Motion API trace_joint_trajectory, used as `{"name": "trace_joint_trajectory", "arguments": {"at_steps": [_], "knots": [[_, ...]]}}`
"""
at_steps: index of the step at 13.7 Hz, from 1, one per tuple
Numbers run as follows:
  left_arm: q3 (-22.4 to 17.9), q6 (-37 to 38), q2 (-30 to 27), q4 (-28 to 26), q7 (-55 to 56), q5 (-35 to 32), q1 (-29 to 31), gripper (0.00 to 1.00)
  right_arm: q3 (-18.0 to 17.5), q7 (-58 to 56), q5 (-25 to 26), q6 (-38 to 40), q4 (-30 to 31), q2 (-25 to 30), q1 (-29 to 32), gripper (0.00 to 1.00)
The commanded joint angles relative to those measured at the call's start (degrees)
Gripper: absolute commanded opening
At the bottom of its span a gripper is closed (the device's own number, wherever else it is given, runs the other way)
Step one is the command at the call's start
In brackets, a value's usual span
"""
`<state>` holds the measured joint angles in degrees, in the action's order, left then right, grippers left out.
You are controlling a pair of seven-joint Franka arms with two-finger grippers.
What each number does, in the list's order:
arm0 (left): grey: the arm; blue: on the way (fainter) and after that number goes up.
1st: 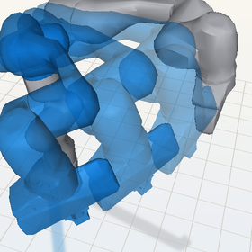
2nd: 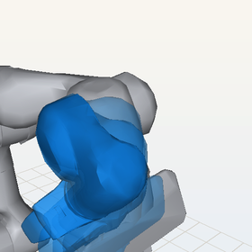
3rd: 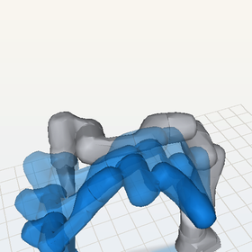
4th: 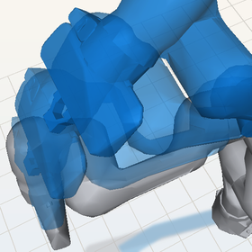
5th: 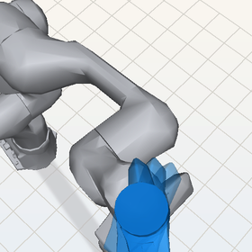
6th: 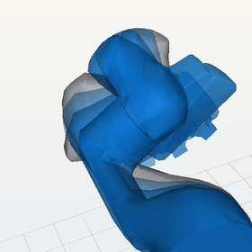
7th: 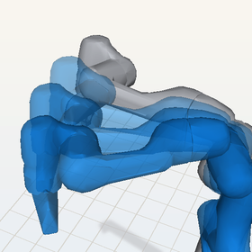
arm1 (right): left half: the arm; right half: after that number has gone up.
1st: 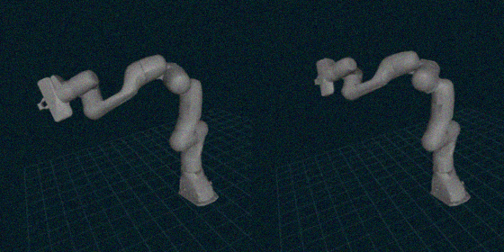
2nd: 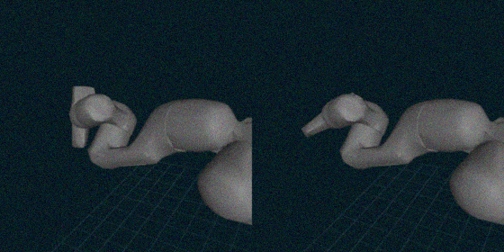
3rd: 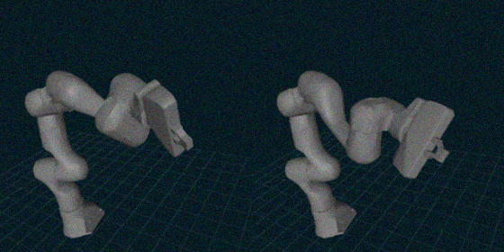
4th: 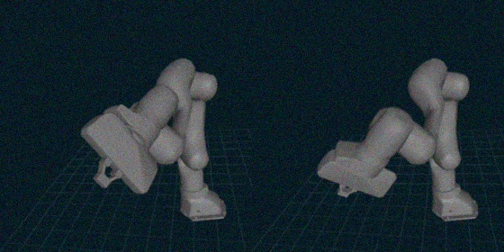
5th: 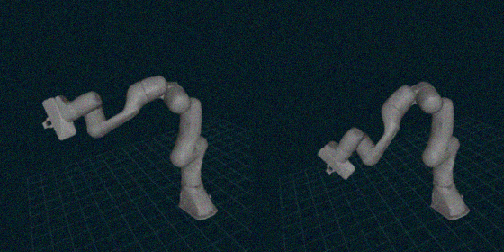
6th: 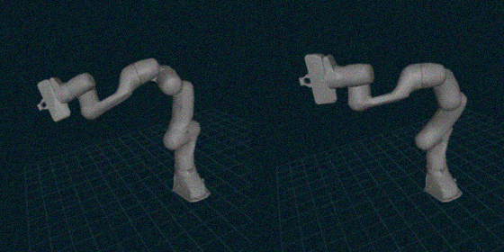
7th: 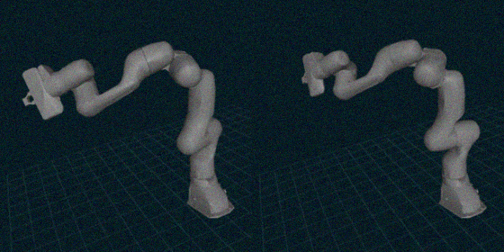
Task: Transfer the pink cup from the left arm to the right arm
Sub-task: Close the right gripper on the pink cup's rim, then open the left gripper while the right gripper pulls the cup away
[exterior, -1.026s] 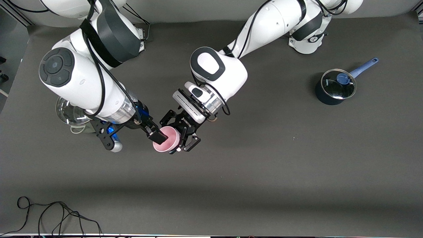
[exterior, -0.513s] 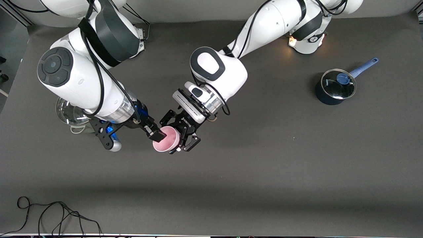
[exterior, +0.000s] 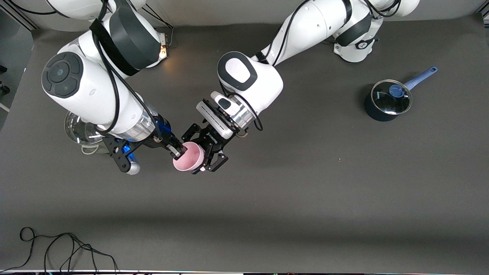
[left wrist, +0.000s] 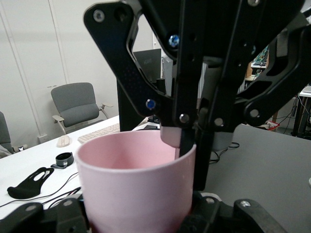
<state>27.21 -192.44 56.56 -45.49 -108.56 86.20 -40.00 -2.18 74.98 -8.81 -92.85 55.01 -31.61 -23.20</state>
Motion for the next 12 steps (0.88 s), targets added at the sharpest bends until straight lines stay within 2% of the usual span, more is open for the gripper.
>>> {"name": "trace_joint_trajectory", "arguments": {"at_steps": [1,2,3,4,9,12], "knots": [[-1.0,-0.9,-0.8,0.0,1.9,0.1,0.2,0.00,-0.2,0.6,-0.3,1.4,-0.8,0.0,0.2,0.00],[-1.4,-0.9,-1.3,-0.2,1.7,-0.3,0.2,0.00,-0.2,0.6,-0.3,1.4,-0.8,0.1,0.2,0.00],[-3.1,-0.9,-1.5,-0.5,1.4,-3.6,0.2,0.00,0.2,-0.1,-0.2,1.4,-0.8,0.0,0.2,0.00],[-4.2,-0.6,-1.5,-0.6,2.0,-7.4,0.2,0.99,0.5,-1.7,-0.2,1.4,-0.9,0.0,0.3,0.00],[-4.9,0.4,-1.8,-1.6,5.0,-12.5,0.7,1.00,1.4,-8.5,1.7,1.4,-1.8,0.1,4.6,0.00],[-5.1,6.9,-5.2,-9.6,5.0,-14.9,5.5,1.00,1.5,-13.9,4.4,1.4,-1.8,0.2,7.7,0.00]]}}
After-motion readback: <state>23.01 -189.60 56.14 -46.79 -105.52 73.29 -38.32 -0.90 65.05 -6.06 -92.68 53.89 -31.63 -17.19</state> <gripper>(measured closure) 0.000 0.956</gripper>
